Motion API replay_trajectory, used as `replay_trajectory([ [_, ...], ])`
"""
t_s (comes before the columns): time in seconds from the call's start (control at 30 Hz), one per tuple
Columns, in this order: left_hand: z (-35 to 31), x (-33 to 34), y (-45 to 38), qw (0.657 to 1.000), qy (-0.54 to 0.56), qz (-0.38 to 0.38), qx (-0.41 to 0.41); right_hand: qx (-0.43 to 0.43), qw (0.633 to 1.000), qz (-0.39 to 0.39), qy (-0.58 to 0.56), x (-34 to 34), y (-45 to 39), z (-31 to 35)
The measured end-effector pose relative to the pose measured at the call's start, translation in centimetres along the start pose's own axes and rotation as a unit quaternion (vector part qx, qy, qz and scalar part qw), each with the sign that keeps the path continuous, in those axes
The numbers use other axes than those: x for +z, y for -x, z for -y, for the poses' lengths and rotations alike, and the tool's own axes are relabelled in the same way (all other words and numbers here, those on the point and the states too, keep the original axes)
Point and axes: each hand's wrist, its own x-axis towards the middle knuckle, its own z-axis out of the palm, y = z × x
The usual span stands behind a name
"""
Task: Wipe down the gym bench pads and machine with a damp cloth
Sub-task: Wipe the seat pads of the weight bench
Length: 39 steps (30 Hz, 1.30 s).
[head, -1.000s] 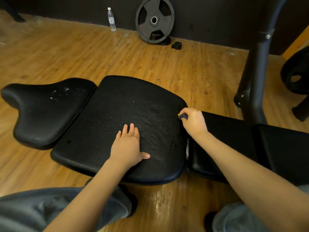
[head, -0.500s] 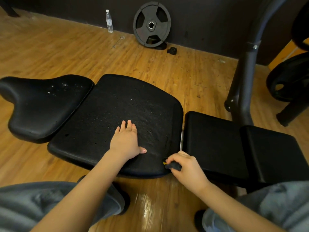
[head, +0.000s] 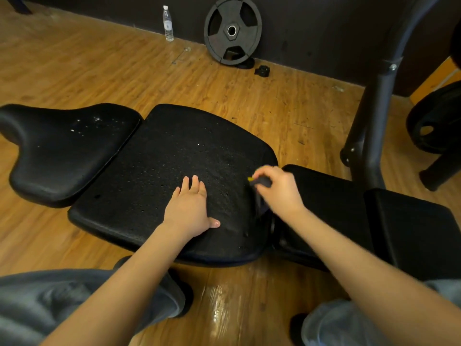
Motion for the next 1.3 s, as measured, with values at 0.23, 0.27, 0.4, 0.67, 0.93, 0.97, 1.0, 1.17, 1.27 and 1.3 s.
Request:
replay_trajectory([
  [0.23,0.2,0.1,-0.1,1.0,0.0,-0.011,0.008,0.086,0.993,-0.013,0.074,0.0,-12.6,-2.9],
  [0.27,0.2,0.2,-0.2,1.0,0.001,-0.011,0.01,0.1,0.992,-0.011,0.078,0.5,-12.9,-3.3],
  [0.4,0.2,0.2,-0.3,1.0,0.005,-0.009,0.014,0.068,0.991,-0.035,0.114,2.4,-10.7,-4.3],
  [0.67,0.1,-0.1,-0.1,1.0,0.007,-0.002,0.012,0.0,0.996,-0.019,0.084,2.4,-1.2,-3.3],
  [0.93,-0.2,-0.2,0.0,1.0,0.014,-0.007,0.003,-0.038,0.996,0.02,0.084,4.7,9.3,0.9],
  [0.97,-0.2,-0.2,0.0,1.0,0.014,-0.007,0.002,-0.049,0.995,0.028,0.078,5.0,9.8,1.2],
  [1.0,-0.2,-0.2,0.1,1.0,0.014,-0.006,0.001,-0.057,0.995,0.036,0.072,5.2,10.2,1.6],
  [1.17,-0.3,-0.3,0.2,1.0,0.013,-0.002,-0.004,-0.1,0.993,0.038,0.052,6.2,11.1,2.4],
  [1.27,-0.4,-0.4,0.1,1.0,0.016,0.0,-0.009,-0.121,0.992,0.032,0.035,7.1,11.3,3.3],
  [1.3,-0.4,-0.4,0.1,1.0,0.017,0.0,-0.009,-0.124,0.991,0.029,0.031,7.4,11.3,3.6],
])
